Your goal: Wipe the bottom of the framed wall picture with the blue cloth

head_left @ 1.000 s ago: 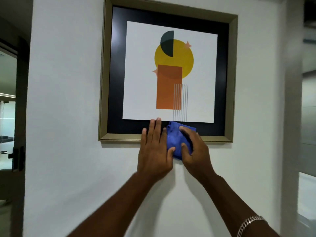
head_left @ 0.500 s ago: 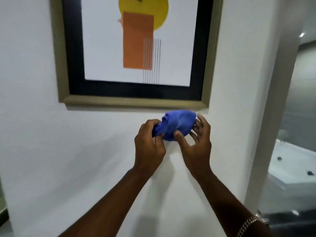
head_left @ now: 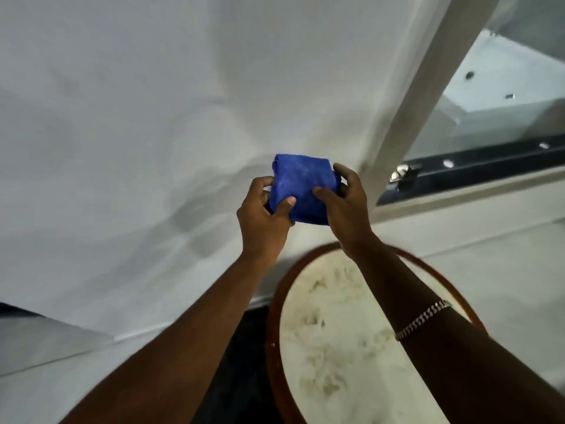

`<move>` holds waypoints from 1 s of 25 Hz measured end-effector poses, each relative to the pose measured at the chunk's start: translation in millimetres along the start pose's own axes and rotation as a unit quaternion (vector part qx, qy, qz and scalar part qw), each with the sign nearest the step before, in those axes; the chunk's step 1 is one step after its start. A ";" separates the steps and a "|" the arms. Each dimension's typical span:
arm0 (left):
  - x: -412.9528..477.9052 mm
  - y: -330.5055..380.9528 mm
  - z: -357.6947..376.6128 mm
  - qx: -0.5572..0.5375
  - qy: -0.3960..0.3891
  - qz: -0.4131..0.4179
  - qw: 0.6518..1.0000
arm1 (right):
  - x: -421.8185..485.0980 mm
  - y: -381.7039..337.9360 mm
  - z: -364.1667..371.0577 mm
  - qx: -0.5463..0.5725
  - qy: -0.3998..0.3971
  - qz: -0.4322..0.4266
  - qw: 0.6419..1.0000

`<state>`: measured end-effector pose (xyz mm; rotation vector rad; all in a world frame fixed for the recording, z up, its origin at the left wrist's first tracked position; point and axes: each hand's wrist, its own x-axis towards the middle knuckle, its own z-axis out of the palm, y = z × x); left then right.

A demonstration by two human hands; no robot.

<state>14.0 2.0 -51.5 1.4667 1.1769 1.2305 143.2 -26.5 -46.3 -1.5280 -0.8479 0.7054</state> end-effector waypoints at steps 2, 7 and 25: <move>-18.8 -56.6 26.5 0.047 -0.020 -0.064 0.997 | -6.1 63.4 -14.3 -0.036 0.002 0.060 0.998; -58.8 -184.0 66.8 0.142 -0.086 -0.171 0.971 | -14.8 210.3 -26.7 -0.130 -0.025 0.188 0.973; -0.8 -64.0 5.0 0.347 -0.069 0.299 0.886 | 11.8 80.5 -7.1 -0.415 -0.021 -0.249 0.875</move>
